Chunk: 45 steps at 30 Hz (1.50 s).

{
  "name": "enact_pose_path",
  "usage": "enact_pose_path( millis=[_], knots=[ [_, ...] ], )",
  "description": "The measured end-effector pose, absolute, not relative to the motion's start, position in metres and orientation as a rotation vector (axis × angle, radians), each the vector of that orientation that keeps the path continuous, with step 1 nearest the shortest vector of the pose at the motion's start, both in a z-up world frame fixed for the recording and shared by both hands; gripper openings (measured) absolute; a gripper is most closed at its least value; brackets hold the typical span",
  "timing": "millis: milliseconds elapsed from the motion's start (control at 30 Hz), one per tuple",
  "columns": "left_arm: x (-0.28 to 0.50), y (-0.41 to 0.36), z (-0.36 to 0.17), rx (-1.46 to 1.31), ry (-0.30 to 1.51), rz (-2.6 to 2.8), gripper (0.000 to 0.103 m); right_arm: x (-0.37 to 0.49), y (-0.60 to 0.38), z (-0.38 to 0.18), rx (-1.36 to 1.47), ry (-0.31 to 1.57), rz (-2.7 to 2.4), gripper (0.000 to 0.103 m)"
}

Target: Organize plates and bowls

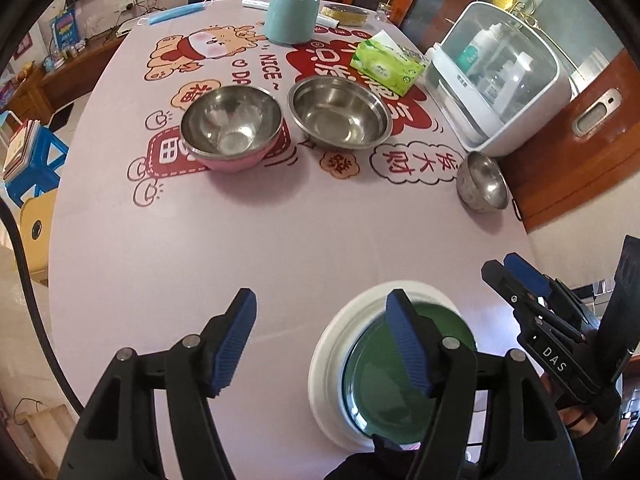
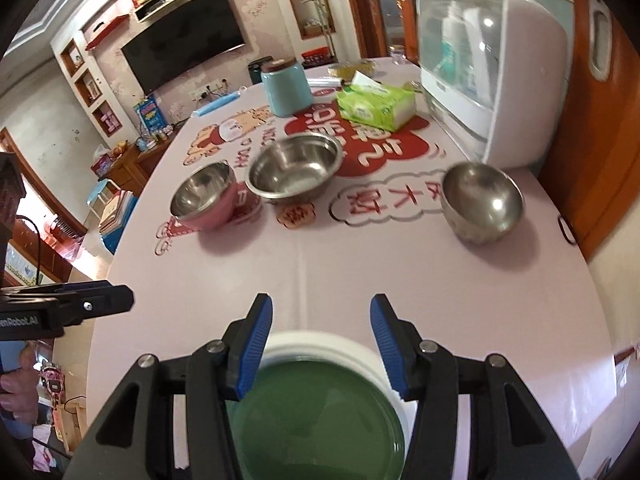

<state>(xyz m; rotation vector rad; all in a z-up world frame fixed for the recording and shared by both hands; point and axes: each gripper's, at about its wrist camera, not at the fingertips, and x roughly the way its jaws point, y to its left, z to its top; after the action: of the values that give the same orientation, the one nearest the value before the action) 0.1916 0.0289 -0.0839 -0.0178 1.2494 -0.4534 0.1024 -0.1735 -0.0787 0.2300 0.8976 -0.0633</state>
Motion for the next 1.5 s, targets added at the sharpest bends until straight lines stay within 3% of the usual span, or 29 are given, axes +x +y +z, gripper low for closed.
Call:
enact_pose_path(
  millis=[833,1500],
  knots=[
    [0.243,-0.052,-0.066,-0.211,1.143,-0.221,0.069,0.229,-0.26,-0.068,0.238,0.844,0.245,0.052],
    [0.289,-0.078,-0.124,-0.216,1.025,-0.094,0.069,0.292,-0.27,-0.12,0.291,0.859,0.276,0.052]
  ],
)
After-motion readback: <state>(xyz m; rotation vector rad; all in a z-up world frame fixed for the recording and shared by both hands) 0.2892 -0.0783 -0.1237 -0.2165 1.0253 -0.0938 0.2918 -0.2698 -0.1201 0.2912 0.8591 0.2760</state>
